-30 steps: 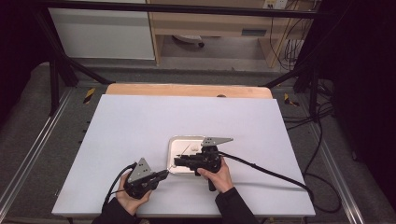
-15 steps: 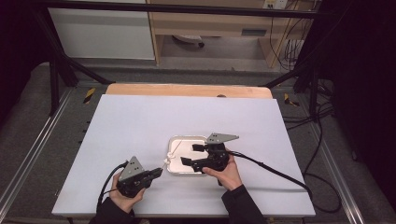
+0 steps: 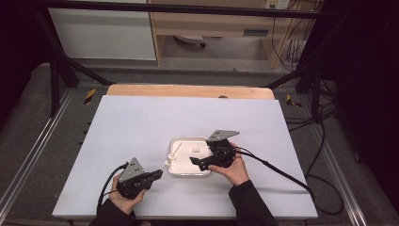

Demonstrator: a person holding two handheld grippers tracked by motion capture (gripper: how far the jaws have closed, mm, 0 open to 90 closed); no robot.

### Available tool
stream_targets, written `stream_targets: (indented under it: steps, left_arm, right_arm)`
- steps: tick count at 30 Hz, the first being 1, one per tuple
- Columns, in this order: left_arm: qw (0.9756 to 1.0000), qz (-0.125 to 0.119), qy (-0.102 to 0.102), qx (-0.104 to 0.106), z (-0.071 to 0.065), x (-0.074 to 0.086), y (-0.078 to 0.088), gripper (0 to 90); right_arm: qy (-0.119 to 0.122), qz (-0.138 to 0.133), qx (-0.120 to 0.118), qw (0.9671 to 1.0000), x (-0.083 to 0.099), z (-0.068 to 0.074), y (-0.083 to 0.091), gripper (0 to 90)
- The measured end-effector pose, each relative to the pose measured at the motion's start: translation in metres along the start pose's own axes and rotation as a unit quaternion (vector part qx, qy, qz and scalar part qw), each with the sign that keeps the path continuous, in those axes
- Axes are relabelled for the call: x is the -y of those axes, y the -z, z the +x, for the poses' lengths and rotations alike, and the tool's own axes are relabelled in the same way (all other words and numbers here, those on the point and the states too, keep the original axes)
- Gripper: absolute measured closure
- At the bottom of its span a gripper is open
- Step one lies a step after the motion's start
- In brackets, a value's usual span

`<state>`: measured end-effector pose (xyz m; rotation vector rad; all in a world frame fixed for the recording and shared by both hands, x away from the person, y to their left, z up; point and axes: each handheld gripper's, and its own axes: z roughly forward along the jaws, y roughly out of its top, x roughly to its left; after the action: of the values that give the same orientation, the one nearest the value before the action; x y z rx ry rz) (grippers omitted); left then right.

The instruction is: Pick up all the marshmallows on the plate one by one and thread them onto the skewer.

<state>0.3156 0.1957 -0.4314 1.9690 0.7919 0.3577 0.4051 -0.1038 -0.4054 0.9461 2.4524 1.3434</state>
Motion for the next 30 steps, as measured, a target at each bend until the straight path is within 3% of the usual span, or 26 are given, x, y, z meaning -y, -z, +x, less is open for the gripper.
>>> stream_targets:
  steps: [15, 25, 30]
  left_arm:
    - [1.0, 0.002, 0.004, 0.0, 0.001, 0.0, 0.0, 88.7]
    - [1.0, 0.002, 0.004, 0.002, 0.001, 0.0, -0.001, 88.7]
    - [1.0, 0.004, 0.004, 0.003, 0.001, 0.0, -0.001, 88.6]
  right_arm:
    - [-0.005, 0.005, 0.029, 0.9995, -0.005, -0.021, -0.016, 7.8]
    - [-0.018, 0.021, 0.037, 0.9989, -0.003, -0.032, -0.032, 9.8]
    - [-0.017, 0.033, 0.028, 0.9989, 0.0, -0.035, -0.039, 13.4]
